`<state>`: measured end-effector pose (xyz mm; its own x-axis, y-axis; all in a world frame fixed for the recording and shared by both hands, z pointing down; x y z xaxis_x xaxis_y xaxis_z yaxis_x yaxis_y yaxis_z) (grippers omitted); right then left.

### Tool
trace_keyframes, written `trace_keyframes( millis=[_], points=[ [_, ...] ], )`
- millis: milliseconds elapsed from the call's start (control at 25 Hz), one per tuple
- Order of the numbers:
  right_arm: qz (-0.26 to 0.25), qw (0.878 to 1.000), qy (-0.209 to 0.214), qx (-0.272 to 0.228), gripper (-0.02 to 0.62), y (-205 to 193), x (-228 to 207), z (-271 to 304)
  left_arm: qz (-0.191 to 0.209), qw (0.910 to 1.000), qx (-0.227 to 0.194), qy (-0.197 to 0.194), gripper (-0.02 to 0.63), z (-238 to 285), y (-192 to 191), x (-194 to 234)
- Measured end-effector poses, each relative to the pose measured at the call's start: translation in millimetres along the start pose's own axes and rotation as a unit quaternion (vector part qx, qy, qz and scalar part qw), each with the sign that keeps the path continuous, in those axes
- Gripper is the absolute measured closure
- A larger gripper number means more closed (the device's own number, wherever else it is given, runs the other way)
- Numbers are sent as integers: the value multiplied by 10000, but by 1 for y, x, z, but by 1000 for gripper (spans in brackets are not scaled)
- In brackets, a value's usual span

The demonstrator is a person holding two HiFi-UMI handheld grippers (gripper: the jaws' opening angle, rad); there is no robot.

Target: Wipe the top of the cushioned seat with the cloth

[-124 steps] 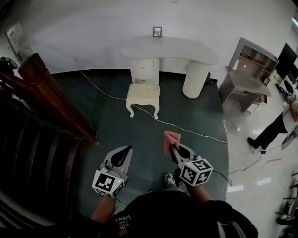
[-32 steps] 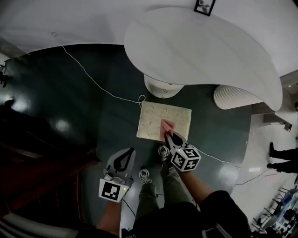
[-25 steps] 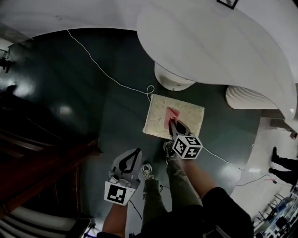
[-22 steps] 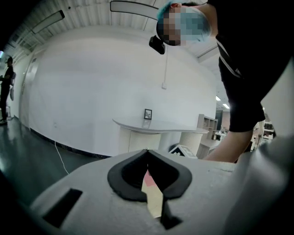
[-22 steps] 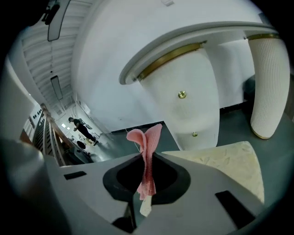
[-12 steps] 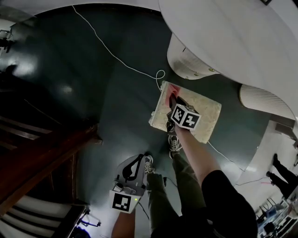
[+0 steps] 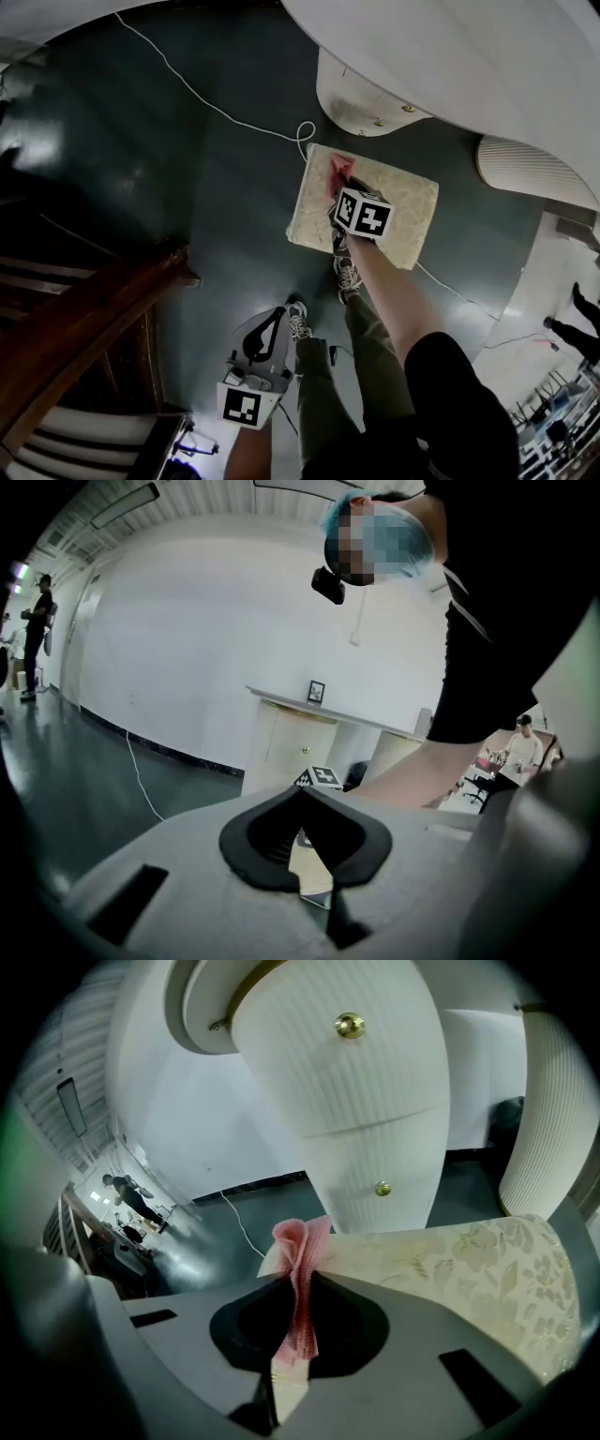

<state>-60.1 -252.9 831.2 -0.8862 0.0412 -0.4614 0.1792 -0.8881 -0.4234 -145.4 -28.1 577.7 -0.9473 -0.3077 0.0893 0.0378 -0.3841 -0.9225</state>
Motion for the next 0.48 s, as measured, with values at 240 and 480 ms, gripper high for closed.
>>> trace_keyframes(
  millis=[240, 480],
  points=[
    [238, 9975, -610, -259, 569, 19, -89, -41, 210, 9985, -71, -496, 589, 20, 6, -23],
    [341, 9917, -1184, -378, 569, 36, -181, -87, 330, 9953, -105, -908, 589, 50, 12, -50]
  ],
)
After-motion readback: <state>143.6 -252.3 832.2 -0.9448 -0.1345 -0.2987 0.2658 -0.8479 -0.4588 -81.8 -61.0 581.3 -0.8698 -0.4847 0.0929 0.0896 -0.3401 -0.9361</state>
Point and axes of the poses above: the fingertips, and each gripper's own axes: z forward along the fingers, x to its left, y out of its top, the point moved 1 cm from there along -z, backward along the fingers, and after that the axes turned 11 degrees about z, right-handed, at the moved point
